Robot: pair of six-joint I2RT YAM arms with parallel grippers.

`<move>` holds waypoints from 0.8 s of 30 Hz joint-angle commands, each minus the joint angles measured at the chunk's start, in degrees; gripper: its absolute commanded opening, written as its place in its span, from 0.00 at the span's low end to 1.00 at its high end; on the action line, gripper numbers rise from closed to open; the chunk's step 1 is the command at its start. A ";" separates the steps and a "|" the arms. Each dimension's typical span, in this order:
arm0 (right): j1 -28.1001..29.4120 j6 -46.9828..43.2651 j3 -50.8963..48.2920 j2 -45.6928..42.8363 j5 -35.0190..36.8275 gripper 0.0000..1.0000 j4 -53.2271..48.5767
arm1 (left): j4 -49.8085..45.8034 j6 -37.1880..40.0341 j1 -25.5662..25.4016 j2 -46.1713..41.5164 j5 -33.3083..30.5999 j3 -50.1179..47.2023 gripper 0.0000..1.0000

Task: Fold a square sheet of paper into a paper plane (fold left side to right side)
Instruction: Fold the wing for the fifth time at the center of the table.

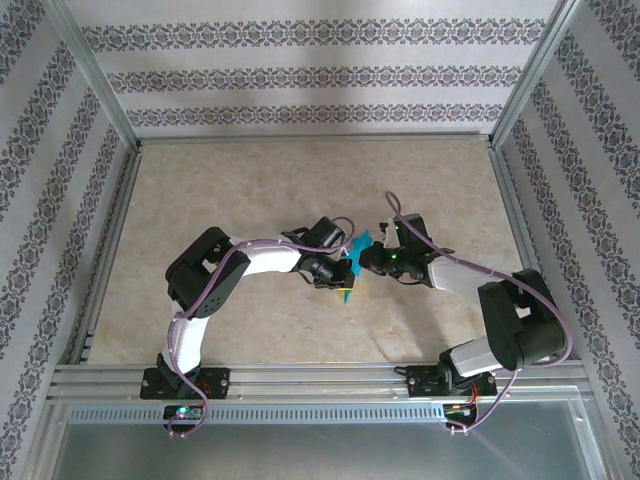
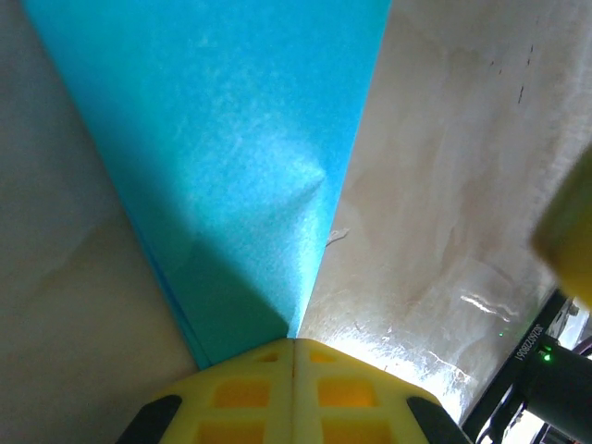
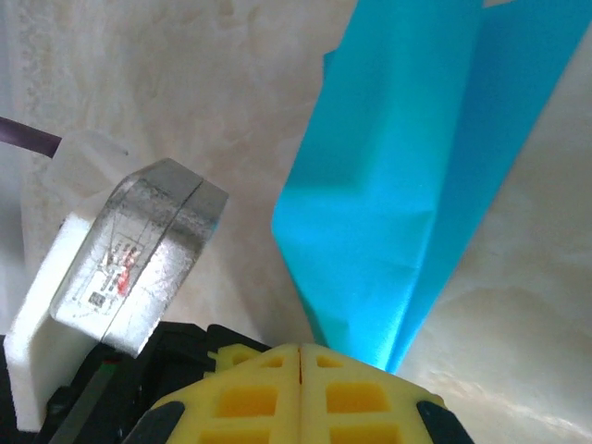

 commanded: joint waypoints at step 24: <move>0.34 -3.91 5.69 13.66 5.02 0.00 3.24 | -6.74 -0.21 -0.26 0.38 -3.20 -2.71 0.00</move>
